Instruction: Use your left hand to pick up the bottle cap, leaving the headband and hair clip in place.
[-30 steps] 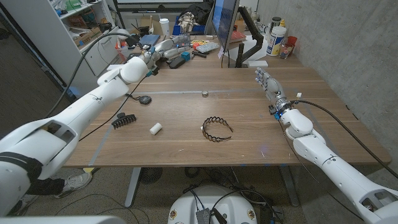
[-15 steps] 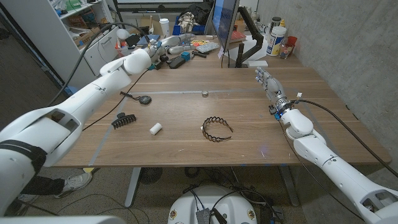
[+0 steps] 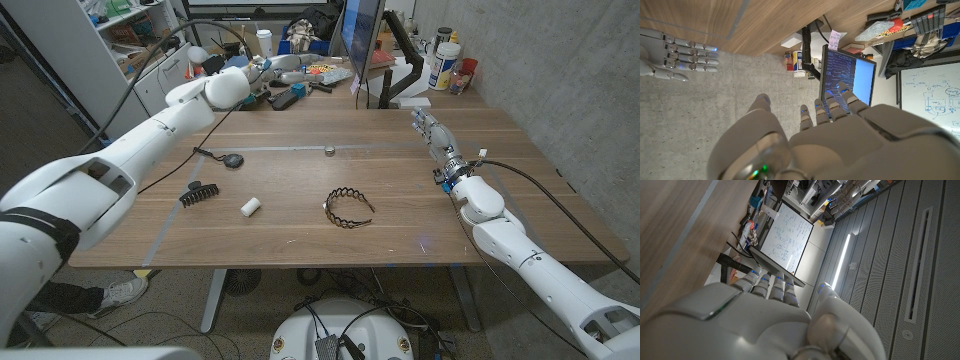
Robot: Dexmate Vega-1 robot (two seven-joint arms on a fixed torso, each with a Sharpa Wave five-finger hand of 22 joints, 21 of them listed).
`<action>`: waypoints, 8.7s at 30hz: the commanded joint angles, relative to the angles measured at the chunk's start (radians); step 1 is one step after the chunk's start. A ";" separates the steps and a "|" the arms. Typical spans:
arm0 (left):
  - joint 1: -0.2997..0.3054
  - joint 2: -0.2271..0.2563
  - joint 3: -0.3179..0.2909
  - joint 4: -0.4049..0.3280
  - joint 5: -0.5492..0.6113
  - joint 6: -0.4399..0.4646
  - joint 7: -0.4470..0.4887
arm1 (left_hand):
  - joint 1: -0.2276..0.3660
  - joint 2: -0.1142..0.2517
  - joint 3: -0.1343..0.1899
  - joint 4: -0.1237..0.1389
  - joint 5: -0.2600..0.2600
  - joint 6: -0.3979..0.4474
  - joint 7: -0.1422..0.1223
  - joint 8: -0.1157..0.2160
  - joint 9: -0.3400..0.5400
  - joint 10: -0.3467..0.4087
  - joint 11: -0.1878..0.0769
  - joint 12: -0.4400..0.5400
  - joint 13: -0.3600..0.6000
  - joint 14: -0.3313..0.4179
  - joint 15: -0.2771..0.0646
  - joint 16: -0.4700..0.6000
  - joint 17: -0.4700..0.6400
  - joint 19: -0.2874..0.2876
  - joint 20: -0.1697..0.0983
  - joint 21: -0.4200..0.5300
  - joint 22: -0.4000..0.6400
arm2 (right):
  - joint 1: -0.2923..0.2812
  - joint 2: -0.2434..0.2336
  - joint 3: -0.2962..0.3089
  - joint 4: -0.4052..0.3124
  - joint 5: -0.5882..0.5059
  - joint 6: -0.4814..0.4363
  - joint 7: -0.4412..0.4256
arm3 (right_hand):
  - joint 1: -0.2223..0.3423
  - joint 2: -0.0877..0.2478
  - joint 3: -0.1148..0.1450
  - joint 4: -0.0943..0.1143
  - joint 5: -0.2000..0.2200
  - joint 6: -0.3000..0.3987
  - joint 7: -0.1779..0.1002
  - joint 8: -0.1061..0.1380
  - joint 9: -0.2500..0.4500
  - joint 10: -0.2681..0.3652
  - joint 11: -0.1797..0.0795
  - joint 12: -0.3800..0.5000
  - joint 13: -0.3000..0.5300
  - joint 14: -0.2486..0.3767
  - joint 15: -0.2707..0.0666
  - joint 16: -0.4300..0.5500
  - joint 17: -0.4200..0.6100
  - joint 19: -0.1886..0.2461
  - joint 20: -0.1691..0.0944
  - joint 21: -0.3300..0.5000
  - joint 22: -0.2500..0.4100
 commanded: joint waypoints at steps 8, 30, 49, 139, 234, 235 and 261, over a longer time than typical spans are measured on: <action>-0.135 -0.061 0.104 0.078 0.082 0.008 -0.145 | 0.023 -0.020 -0.007 -0.019 0.005 -0.042 -0.042 -0.013 0.006 -0.035 -0.010 -0.015 0.003 -0.030 -0.016 -0.010 0.007 -0.009 0.007 -0.004 0.003 | -0.011 -0.003 0.003 0.006 -0.012 0.025 -0.004 | 0.010 -0.001 0.002 -0.006 0.000 0.007 0.007 0.003 0.003 -0.006 0.004 0.003 0.003 -0.010 0.004 0.006 0.004 -0.003 -0.042 0.006 0.005; -0.280 -0.188 0.248 0.300 0.151 -0.057 -0.229 | 0.047 -0.019 -0.013 -0.030 0.018 -0.025 -0.052 0.008 0.013 -0.001 -0.039 0.005 0.011 -0.030 -0.028 -0.001 0.014 -0.002 0.003 -0.001 0.005 | -0.008 0.004 -0.005 0.029 -0.020 0.044 0.006 | 0.010 0.004 0.002 -0.005 -0.004 -0.005 0.015 0.000 0.002 -0.015 0.007 0.001 0.003 -0.017 0.000 0.005 0.004 -0.008 -0.054 0.005 0.005; -0.354 -0.271 0.345 0.458 0.182 -0.106 -0.213 | 0.109 -0.009 0.004 -0.064 0.028 -0.002 -0.065 0.020 0.015 0.010 -0.051 0.009 0.016 0.010 -0.038 0.014 0.020 0.035 -0.014 0.013 0.005 | -0.006 0.009 -0.005 0.046 -0.010 0.056 0.017 | 0.010 0.005 0.002 -0.006 -0.006 -0.009 0.025 0.000 0.002 -0.018 0.015 0.001 0.002 -0.021 0.004 0.006 0.004 -0.009 -0.055 0.006 0.006; -0.418 -0.513 0.731 0.761 0.053 0.069 -0.147 | 0.361 -0.081 0.019 -0.117 0.024 0.001 0.019 0.022 0.016 0.013 -0.037 0.011 0.025 0.013 -0.031 0.013 0.037 0.062 -0.022 0.028 0.007 | 0.002 0.023 0.004 0.115 -0.002 0.103 0.023 | 0.010 0.010 0.005 -0.002 -0.008 -0.007 0.044 0.002 0.001 -0.037 0.049 -0.004 0.001 -0.020 0.031 0.008 0.004 -0.015 -0.048 0.007 0.006; -0.298 -0.569 0.773 0.755 0.009 0.327 0.005 | 0.389 -0.084 -0.018 -0.092 0.024 0.089 0.022 0.039 0.016 0.107 -0.063 0.038 0.034 0.080 -0.064 0.028 0.050 0.101 -0.029 0.051 0.006 | 0.036 0.040 -0.018 0.141 -0.038 0.093 -0.005 | 0.006 0.005 0.003 0.001 -0.007 0.020 0.021 0.008 0.003 -0.018 0.027 0.007 0.002 -0.008 0.030 0.010 0.004 -0.023 -0.045 0.007 0.006; -0.298 -0.569 0.774 0.755 0.010 0.325 0.003 | 0.389 -0.084 -0.019 -0.092 0.024 0.091 0.021 0.039 0.016 0.108 -0.064 0.038 0.035 0.082 -0.066 0.028 0.051 0.102 -0.030 0.051 0.006 | 0.036 0.040 -0.018 0.142 -0.037 0.092 -0.004 | 0.006 0.005 0.003 0.001 -0.007 0.021 0.018 0.009 0.003 -0.017 0.021 0.008 0.002 -0.008 0.030 0.010 0.004 -0.023 -0.046 0.007 0.006; -0.303 -0.564 0.778 0.755 0.028 0.272 -0.033 | 0.477 -0.066 -0.021 -0.106 0.029 0.310 0.008 0.113 0.020 0.356 -0.111 0.135 0.048 0.375 -0.152 0.079 0.059 0.371 -0.102 0.177 0.005 | 0.039 0.043 -0.014 0.154 -0.040 0.113 -0.007 | 0.001 0.001 -0.002 0.004 -0.005 0.031 -0.004 0.010 0.004 0.001 -0.004 0.013 0.004 0.003 0.005 0.012 0.005 -0.019 -0.053 0.009 0.006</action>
